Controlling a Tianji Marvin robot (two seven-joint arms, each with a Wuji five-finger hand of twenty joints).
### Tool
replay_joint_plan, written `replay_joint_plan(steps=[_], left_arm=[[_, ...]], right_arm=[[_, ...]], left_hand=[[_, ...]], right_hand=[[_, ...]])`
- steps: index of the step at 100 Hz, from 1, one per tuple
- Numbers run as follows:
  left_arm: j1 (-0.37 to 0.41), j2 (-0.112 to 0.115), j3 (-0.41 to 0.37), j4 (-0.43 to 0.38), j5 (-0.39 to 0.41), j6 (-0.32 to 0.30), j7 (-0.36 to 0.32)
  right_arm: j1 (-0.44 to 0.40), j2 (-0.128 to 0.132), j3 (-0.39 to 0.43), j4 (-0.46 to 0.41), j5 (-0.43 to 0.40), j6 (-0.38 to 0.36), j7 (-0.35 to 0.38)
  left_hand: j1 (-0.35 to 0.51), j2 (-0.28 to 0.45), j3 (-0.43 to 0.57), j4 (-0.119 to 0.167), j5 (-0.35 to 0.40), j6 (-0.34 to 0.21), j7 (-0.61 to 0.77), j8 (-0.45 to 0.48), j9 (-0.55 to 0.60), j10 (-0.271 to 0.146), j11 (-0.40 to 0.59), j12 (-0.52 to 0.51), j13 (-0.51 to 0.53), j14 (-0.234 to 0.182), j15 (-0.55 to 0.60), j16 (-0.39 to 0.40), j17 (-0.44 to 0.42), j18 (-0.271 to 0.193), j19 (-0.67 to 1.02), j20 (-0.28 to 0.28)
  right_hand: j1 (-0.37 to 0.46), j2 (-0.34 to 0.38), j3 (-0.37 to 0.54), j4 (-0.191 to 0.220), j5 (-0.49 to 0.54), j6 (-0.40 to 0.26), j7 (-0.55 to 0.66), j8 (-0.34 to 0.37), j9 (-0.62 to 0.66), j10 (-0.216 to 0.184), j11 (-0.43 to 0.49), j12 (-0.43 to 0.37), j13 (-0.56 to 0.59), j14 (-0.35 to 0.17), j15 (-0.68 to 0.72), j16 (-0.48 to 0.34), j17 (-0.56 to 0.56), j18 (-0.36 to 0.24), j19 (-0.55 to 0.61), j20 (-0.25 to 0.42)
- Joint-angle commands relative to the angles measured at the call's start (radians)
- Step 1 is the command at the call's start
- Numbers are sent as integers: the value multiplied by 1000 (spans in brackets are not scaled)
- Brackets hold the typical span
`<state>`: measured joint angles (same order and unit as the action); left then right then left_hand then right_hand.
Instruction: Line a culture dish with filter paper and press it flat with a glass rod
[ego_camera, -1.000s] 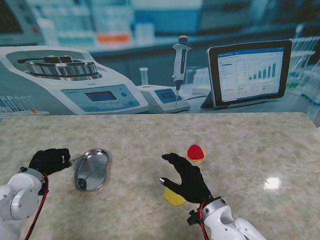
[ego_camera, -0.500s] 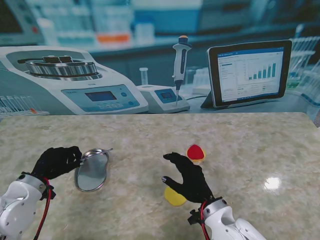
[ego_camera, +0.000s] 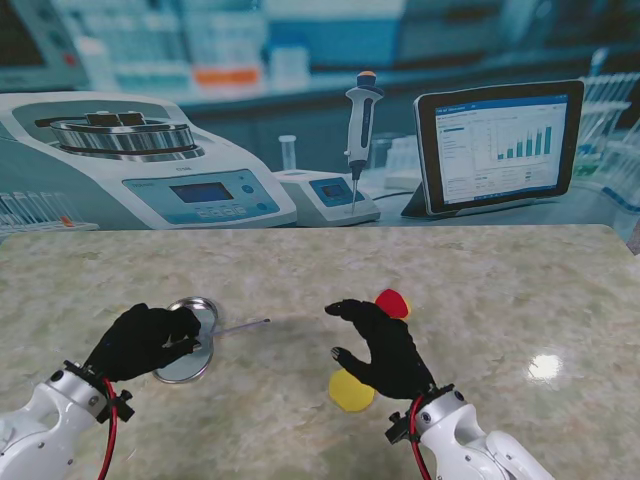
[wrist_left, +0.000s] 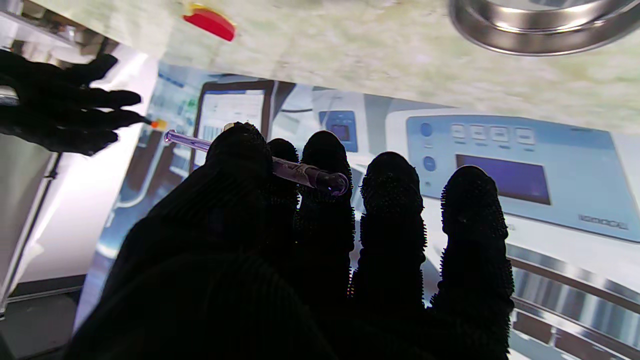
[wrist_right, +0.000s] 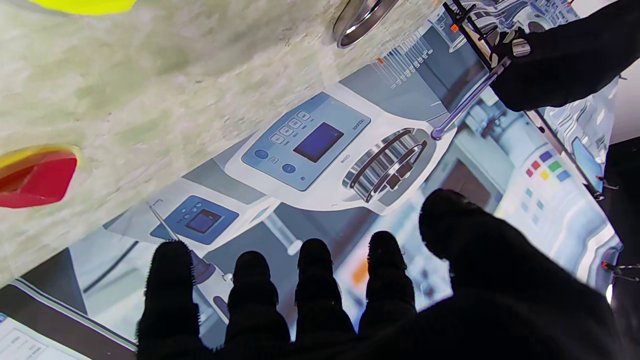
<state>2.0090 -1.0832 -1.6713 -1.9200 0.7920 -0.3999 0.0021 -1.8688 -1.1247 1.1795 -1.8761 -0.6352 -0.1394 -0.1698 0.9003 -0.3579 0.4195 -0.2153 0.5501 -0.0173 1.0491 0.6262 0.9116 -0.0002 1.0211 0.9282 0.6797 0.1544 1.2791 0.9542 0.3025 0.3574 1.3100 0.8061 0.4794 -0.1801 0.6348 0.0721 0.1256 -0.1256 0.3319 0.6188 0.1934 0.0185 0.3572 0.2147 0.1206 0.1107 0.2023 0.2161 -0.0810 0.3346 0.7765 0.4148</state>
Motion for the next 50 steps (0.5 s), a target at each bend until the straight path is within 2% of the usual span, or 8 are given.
replay_joint_plan(steps=[1,19,33,50], left_arm=[[21,-5,13,-31,-6,-5,-4],[33,-3,44,-61,-20,-21,-15],[27,2,66,-70,-13,-30,-28],[21,5,86,-80,3,-35,-33]], right_arm=[[-2,5,6,-22,-4,-15,12],[10,15,26,-45,-4,-47,65],[12,23,42,-67,16,-65,115],[14,28,45,-85,27,-91,142]], left_hand=[[57,17,128,16,59,-132,124,54,30,-34,43,21,28,22,29,19,-2,37,44,44],[56,17,129,15,59,-133,122,57,30,-34,42,22,28,22,28,20,-4,36,43,44],[55,18,129,15,58,-135,120,60,30,-34,42,22,28,22,28,21,-5,36,42,45],[55,18,128,15,59,-136,118,62,30,-34,41,23,26,23,27,21,-6,35,41,46]], right_hand=[[-10,-21,13,17,3,-37,24,-16,-6,-27,35,16,37,-29,27,10,9,-13,39,25],[-18,-44,-31,-29,45,-79,59,-7,21,-20,83,48,76,-18,57,35,37,-11,82,47],[-19,-50,-45,-45,65,-97,64,-2,49,-10,112,78,107,-4,85,55,61,-10,111,62],[-22,-55,-60,-56,96,-113,68,2,96,-1,129,100,149,8,117,78,98,-7,156,85]])
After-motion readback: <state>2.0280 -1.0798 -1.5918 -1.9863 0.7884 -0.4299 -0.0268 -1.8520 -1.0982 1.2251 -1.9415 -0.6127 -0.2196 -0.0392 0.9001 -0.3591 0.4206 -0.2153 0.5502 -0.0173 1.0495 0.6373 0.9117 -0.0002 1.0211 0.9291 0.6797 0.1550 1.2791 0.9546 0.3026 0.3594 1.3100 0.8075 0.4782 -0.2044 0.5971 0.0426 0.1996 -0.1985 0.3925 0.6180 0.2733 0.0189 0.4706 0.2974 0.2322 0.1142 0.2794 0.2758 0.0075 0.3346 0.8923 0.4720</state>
